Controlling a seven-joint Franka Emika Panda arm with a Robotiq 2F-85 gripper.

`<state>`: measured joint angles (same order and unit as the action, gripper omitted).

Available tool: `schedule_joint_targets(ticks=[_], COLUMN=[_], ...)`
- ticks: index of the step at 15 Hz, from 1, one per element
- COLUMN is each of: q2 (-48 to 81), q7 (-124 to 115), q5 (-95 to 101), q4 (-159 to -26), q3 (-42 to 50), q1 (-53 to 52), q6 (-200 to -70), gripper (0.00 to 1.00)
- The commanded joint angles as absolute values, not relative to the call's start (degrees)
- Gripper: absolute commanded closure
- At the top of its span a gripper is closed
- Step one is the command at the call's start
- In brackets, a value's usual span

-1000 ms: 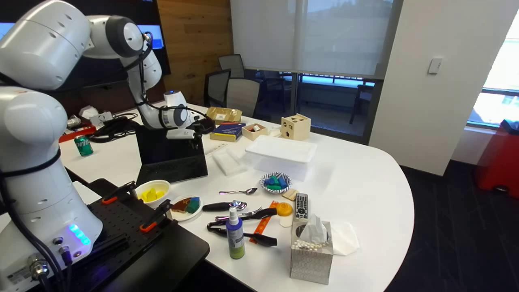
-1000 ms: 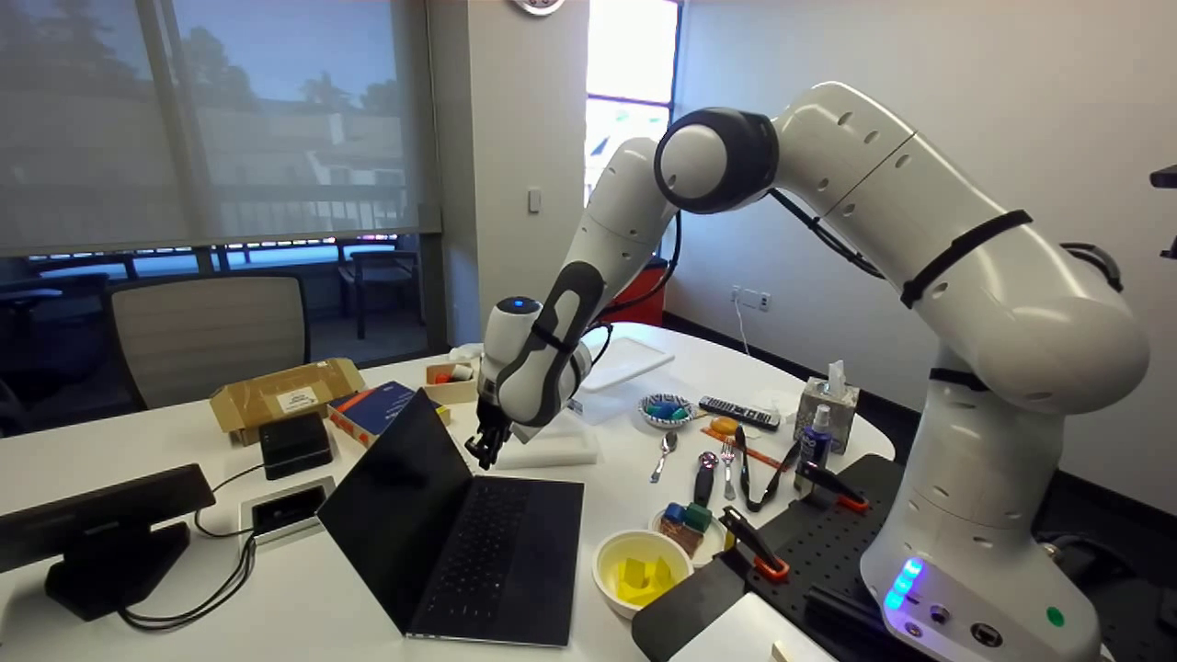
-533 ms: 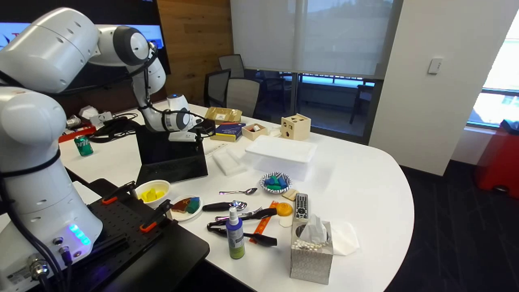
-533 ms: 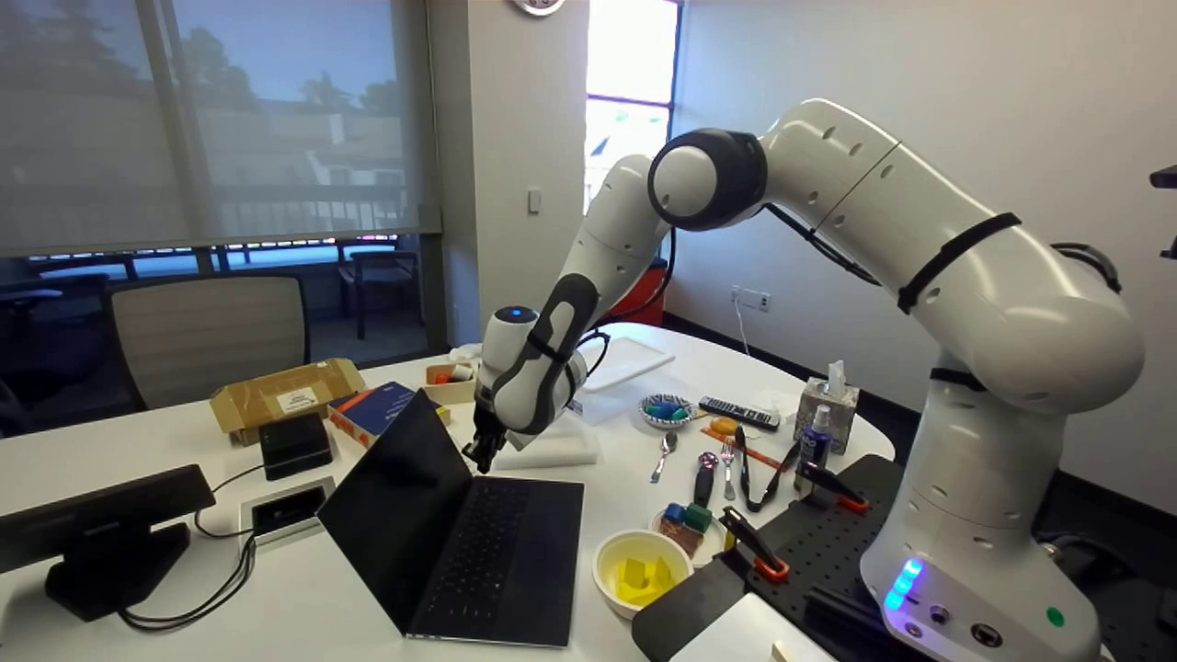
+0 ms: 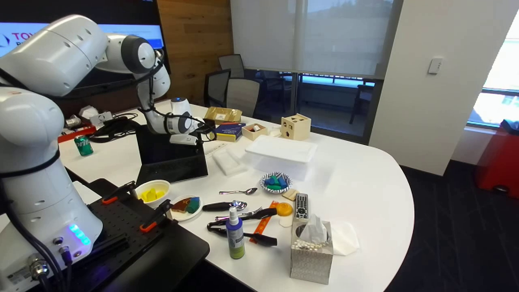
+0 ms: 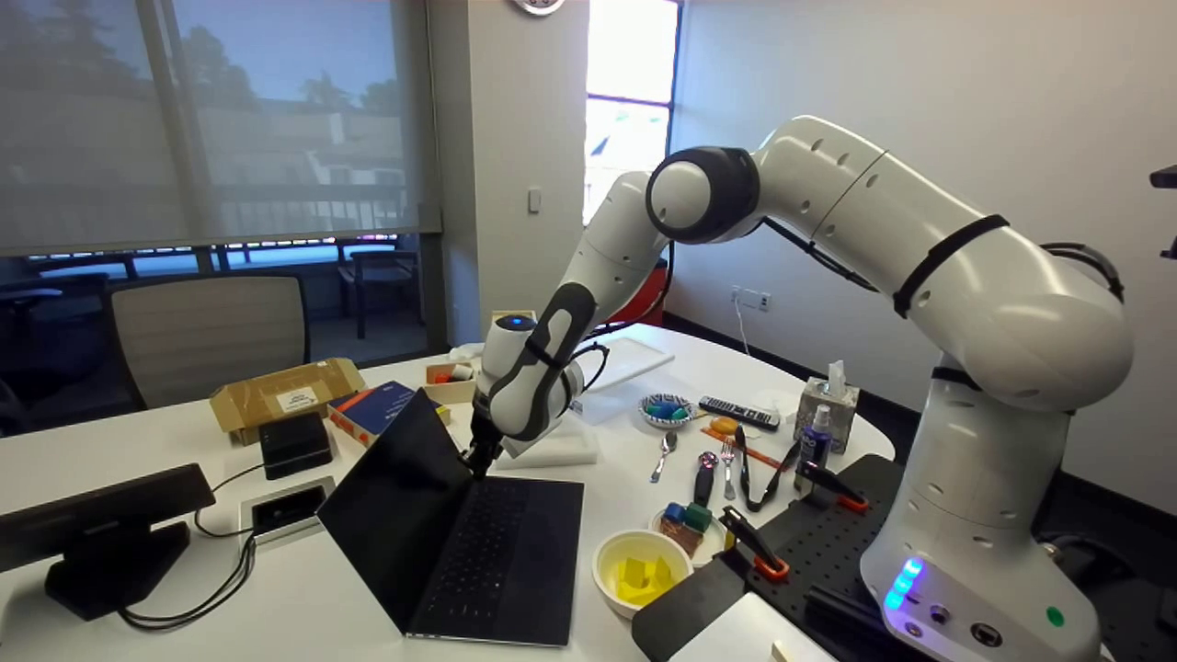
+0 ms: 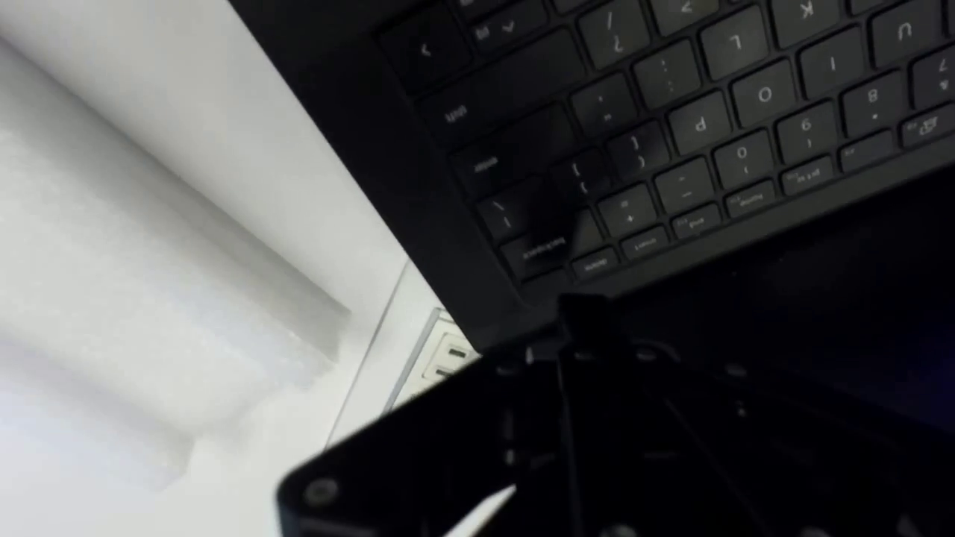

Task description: Turn on the laptop.

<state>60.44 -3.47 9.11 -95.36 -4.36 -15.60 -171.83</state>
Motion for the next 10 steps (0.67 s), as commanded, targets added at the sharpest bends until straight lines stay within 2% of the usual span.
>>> schedule_joint_targets(ticks=[1,10], q2=[62.28,65.47], q7=[-2.55,-2.53], q5=[7.20,6.69], q4=[-92.30,-87.97], q3=[-4.21,-4.03], q1=[-15.59,-15.44], q6=[-169.67,-168.09], gripper=[1.00,1.00])
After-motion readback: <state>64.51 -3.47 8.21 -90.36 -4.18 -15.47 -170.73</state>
